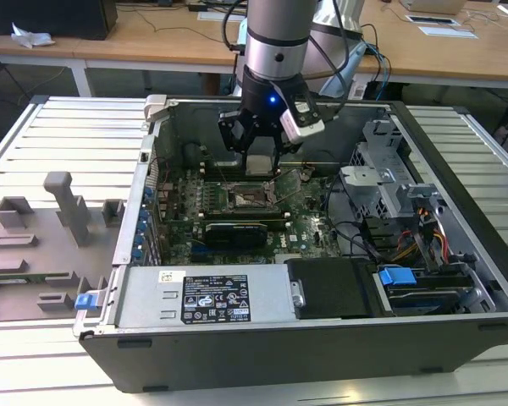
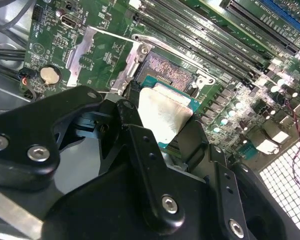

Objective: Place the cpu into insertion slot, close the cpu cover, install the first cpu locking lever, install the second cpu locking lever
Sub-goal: 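Place the cpu into insertion slot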

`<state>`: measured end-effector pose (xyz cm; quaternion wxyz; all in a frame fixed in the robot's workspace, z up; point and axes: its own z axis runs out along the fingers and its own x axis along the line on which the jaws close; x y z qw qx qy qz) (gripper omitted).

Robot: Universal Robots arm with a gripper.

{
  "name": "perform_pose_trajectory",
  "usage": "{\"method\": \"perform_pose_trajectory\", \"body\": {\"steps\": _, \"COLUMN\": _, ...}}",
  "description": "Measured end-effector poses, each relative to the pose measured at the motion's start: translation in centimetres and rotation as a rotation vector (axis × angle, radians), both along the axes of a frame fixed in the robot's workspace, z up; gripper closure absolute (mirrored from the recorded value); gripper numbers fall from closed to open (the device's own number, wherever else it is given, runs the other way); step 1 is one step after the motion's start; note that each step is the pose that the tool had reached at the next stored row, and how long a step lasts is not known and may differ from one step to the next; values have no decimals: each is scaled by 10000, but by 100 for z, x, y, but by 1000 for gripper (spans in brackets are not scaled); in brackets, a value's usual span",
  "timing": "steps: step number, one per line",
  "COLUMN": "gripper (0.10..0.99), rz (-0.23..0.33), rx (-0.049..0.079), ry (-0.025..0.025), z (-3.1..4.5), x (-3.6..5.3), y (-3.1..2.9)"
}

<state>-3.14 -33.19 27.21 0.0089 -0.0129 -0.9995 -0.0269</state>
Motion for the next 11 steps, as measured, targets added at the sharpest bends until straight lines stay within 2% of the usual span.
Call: {"method": "perform_pose_trajectory", "body": {"steps": 11, "gripper": 541, "rz": 0, "rx": 1, "ry": 0, "z": -68, "x": 0, "y": 0}}
